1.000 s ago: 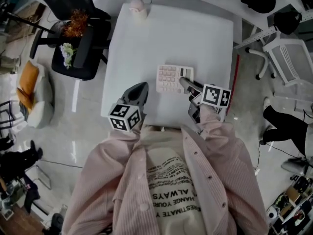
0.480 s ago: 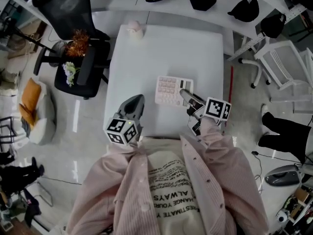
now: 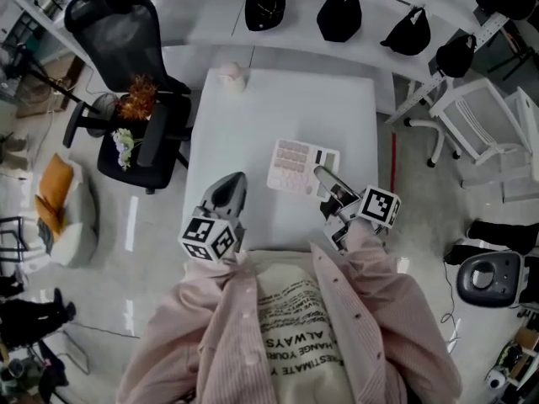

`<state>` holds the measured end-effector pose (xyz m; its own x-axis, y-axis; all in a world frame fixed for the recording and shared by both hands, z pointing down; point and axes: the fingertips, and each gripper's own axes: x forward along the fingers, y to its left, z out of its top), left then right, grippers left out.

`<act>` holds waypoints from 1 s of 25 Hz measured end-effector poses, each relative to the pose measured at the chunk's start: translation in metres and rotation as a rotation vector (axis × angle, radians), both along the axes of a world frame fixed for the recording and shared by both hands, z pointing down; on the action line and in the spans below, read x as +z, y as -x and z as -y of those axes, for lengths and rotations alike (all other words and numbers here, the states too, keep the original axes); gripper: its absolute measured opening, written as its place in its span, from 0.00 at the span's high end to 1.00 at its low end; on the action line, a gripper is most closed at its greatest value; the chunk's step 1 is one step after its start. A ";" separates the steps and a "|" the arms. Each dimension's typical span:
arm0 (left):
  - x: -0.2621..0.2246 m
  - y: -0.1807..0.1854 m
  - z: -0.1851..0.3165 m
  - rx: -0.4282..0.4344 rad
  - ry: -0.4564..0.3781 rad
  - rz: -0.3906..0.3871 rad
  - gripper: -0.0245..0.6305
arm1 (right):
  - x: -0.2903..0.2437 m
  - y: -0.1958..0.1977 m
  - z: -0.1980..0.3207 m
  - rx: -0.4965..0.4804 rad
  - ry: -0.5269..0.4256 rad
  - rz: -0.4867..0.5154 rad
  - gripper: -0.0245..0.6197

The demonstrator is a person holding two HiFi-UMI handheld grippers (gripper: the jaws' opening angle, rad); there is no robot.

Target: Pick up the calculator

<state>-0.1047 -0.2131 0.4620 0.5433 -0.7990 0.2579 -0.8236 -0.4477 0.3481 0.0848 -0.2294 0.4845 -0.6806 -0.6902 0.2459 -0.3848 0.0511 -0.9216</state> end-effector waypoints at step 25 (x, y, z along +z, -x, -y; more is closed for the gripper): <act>-0.092 -0.005 0.032 -0.030 -0.220 0.051 0.96 | -0.101 -0.038 0.022 0.155 -0.141 0.171 0.82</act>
